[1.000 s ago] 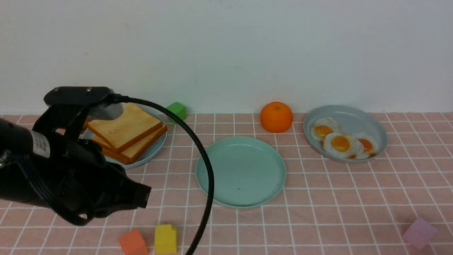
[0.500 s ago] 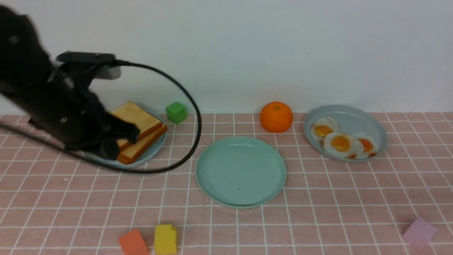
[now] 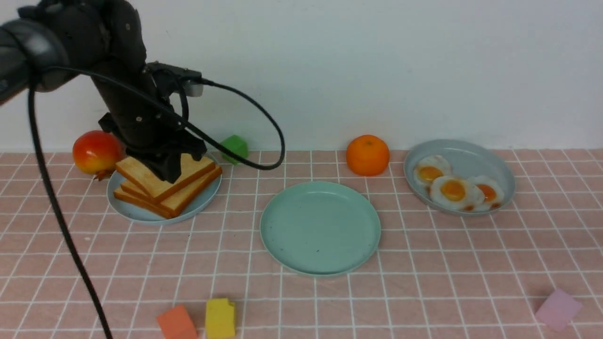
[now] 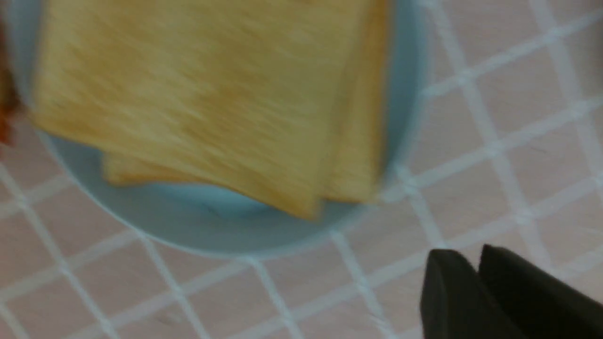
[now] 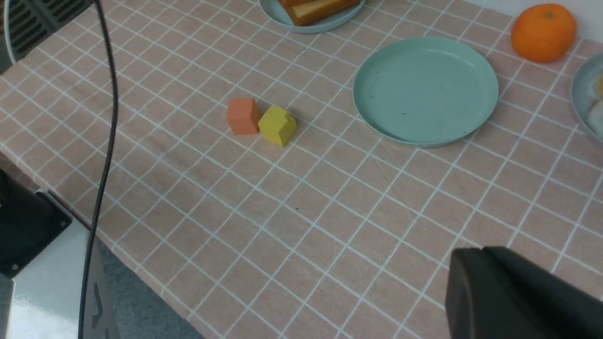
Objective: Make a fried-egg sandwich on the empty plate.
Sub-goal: Use the left arm to grab a slice of bread
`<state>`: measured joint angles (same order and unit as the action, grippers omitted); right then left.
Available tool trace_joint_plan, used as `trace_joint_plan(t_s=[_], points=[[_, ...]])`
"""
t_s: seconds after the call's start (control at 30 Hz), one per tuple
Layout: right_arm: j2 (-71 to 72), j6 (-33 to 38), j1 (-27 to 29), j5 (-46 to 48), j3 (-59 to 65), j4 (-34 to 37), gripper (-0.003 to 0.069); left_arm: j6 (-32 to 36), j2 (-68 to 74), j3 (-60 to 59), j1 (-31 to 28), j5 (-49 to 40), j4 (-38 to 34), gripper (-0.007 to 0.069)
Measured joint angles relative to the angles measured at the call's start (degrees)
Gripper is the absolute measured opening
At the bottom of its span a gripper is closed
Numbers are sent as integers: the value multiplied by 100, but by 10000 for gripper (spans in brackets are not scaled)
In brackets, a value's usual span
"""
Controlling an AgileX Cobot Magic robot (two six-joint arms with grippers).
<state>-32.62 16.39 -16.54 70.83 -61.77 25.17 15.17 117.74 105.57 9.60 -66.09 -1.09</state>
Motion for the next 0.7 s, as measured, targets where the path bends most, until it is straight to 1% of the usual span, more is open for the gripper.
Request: trace_joint_plan(t_s=[0.17,0.3,0.37,0.5,0.57,0.7], points=[[2,6,0,-93,0,0,53,53,334,66,-7,755,396,333],[2,6,0,-272,0,-6,59,70,664,78,-7,1120,579,421],[2,6,0,-345,0,-30,61,75,808,78,-7,1208,753,436],[2,6,0,-376,0,-48,65,76,972,97,-7,1282,991,438],[2,6,0,-376,0,-63,69,71,1026,126,-1,1319,1132,423],[2,6,0,-376,0,-63,73,71,1070,131,-1,1362,1208,367]])
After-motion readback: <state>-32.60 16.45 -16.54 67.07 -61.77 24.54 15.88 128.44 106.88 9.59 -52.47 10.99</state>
